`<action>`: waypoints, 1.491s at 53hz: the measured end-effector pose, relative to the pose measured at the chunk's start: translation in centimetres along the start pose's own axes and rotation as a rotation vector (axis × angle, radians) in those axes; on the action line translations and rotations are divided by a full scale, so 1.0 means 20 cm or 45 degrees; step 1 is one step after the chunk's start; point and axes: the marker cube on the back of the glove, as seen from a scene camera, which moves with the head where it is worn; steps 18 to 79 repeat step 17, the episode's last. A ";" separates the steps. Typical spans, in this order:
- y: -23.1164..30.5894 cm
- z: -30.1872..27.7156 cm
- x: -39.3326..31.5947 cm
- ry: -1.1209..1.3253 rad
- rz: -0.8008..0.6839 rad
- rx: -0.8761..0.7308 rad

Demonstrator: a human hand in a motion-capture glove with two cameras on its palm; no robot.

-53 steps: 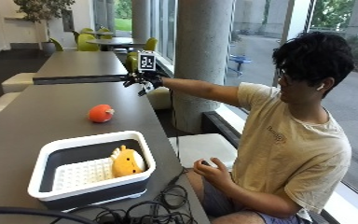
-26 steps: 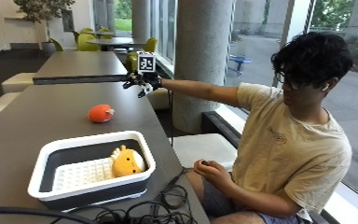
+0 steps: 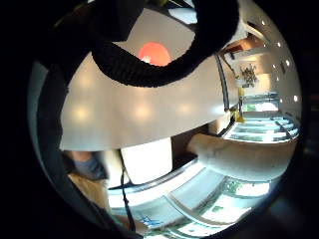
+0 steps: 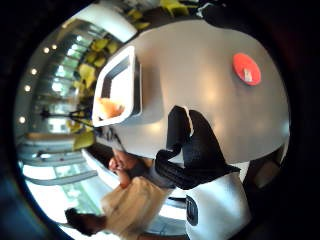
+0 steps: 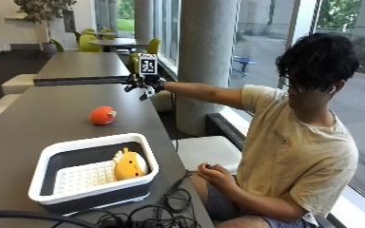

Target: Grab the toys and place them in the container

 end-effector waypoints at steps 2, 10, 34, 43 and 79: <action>0.00 0.01 -0.01 -0.021 0.006 -0.002; 0.00 0.01 0.00 -0.002 -0.003 -0.002; -0.01 0.02 -0.03 -0.034 0.017 -0.002; -0.01 0.02 -0.03 -0.034 0.017 -0.002; -0.01 0.02 -0.03 -0.034 0.017 -0.002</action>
